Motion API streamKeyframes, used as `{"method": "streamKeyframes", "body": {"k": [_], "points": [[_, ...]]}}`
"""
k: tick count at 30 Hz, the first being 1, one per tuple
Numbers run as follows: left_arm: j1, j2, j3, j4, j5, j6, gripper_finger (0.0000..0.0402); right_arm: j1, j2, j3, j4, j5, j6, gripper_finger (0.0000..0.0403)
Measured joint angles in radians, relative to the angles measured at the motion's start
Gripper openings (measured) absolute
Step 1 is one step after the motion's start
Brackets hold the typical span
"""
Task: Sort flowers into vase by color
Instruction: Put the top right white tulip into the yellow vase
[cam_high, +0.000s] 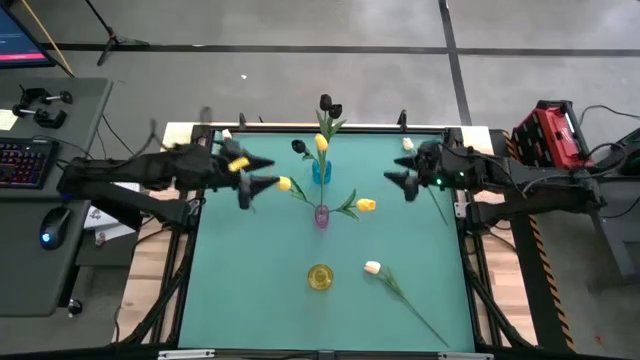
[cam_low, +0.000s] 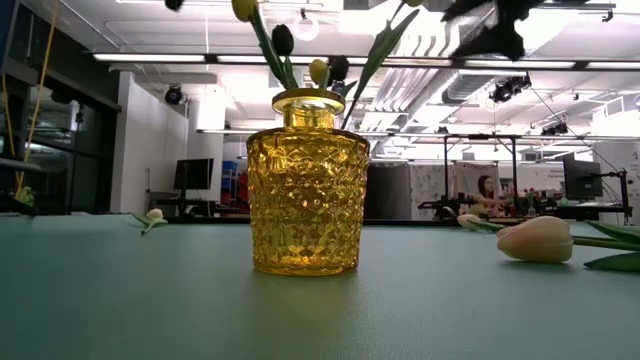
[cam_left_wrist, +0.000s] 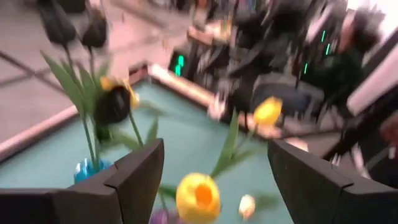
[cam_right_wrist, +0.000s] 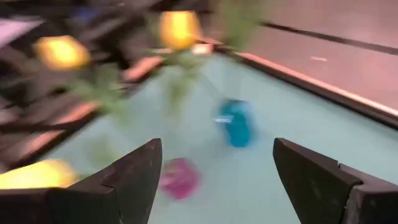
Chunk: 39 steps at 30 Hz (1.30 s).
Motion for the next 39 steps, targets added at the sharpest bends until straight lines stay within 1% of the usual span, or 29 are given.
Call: {"method": "streamKeyframes", "body": {"k": [2,4,6,8,10,12,15,18,21,24,28,31,33,35,38,39], "points": [[0.000,-0.035,0.000,0.040,-0.034,0.003,0.0276,-0.073,0.011,0.000,-0.078,0.036,0.042,0.0295],[0.000,-0.063,0.000,0.091,-0.067,0.026,0.0276,-0.177,0.042,0.000,-0.190,0.039,0.097,0.0295],[0.000,-0.081,0.000,0.135,-0.105,0.056,0.0276,-0.305,0.095,0.000,-0.291,0.000,0.103,0.0295],[0.000,-0.089,0.000,0.170,-0.140,0.077,0.0276,-0.444,0.171,0.000,-0.363,-0.072,0.057,0.0295],[0.000,-0.092,0.000,0.196,-0.160,0.088,0.0276,-0.580,0.267,0.000,-0.374,-0.162,-0.016,0.0295],[0.000,-0.091,0.000,0.219,-0.163,0.089,0.0276,-0.690,0.376,0.000,-0.354,-0.237,-0.093,0.0295],[-0.002,-0.091,0.000,0.242,-0.163,0.072,0.0276,-0.806,0.536,0.000,-0.280,-0.295,-0.198,0.0295],[-0.003,-0.089,0.000,0.244,-0.158,0.051,0.0276,-0.876,0.667,0.000,-0.224,-0.309,-0.270,0.0295],[-0.003,-0.089,0.000,0.244,-0.157,0.028,0.0276,-0.917,0.767,0.000,-0.219,-0.308,-0.305,0.0295],[-0.003,-0.081,0.000,0.246,-0.157,0.020,0.0275,-0.900,0.813,0.024,-0.226,-0.258,-0.319,0.0295],[-0.003,-0.063,-0.001,0.276,-0.155,0.019,0.0275,-0.873,0.846,0.028,-0.200,-0.253,-0.341,0.0287],[-0.003,-0.054,-0.002,0.290,-0.155,0.024,0.0275,-0.854,0.863,0.032,-0.207,-0.214,-0.344,0.0251],[-0.003,-0.049,-0.001,0.294,-0.155,0.026,0.0275,-0.839,0.871,0.032,-0.211,-0.203,-0.341,0.0209],[-0.003,-0.048,-0.001,0.293,-0.147,0.026,0.0275,-0.829,0.874,0.029,-0.210,-0.231,-0.322,0.0155],[-0.003,-0.049,-0.001,0.295,-0.140,0.026,0.0275,-0.806,0.869,0.019,-0.209,-0.286,-0.303,0.0053],[-0.003,-0.050,-0.001,0.295,-0.140,0.027,0.0275,-0.790,0.861,0.015,-0.210,-0.298,-0.303,0.0027]]}}
